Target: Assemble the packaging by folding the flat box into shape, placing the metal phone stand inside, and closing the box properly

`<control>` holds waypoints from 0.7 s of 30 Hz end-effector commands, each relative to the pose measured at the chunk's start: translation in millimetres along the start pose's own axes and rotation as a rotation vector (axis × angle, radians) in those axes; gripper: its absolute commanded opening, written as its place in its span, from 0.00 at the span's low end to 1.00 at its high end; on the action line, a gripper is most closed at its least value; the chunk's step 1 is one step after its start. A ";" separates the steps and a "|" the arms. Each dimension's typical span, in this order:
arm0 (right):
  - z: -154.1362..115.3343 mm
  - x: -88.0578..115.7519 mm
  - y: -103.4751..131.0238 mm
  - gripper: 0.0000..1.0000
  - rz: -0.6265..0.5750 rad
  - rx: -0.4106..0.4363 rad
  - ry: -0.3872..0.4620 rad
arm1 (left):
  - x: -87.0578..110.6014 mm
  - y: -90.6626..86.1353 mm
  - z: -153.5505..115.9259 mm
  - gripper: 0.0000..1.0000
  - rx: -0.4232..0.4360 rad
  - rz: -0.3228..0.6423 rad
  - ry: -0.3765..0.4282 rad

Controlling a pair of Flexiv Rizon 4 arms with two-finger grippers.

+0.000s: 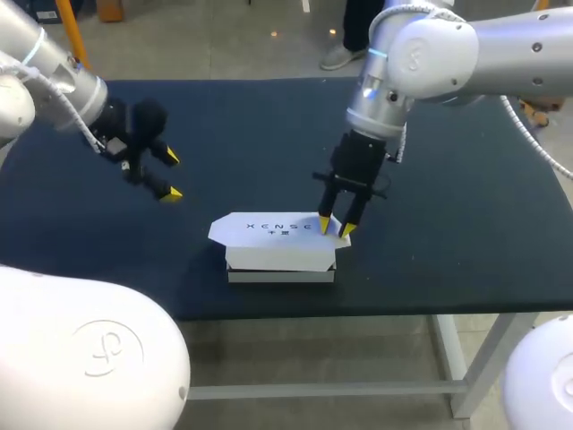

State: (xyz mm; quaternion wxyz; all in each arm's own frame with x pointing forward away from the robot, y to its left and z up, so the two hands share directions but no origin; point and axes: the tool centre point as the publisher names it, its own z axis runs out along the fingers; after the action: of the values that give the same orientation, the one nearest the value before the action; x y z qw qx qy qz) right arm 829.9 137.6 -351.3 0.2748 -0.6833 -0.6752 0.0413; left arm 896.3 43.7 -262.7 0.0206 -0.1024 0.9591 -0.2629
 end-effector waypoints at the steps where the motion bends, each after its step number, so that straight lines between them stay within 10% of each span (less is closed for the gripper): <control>1: 1.3 1.9 2.5 0.39 0.002 0.007 -0.001 | -4.1 -16.7 8.8 1.00 -0.125 -0.135 0.124; 5: 1.9 1.5 3.1 0.38 0.007 0.008 -0.001 | -8.2 -25.2 15.1 1.00 -0.233 -0.388 0.069; 6: 2.0 1.3 3.3 0.38 0.008 0.008 -0.001 | -8.8 -25.4 18.7 1.00 -0.298 -0.469 -0.045; 18: 1.6 -2.4 2.4 0.38 0.017 0.003 0.011 | -8.8 -25.4 18.7 1.00 -0.298 -0.469 -0.045; 21: 2.1 -3.0 1.7 0.38 0.019 0.001 0.012 | -12.9 -39.8 28.8 1.00 -0.300 -0.676 -0.062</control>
State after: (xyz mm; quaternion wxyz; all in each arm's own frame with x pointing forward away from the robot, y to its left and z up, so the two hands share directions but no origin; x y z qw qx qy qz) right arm 831.1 135.9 -353.6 0.2787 -0.6897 -0.6671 0.0411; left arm 916.4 9.5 -266.2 -0.0417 -0.3566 0.9218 -0.1460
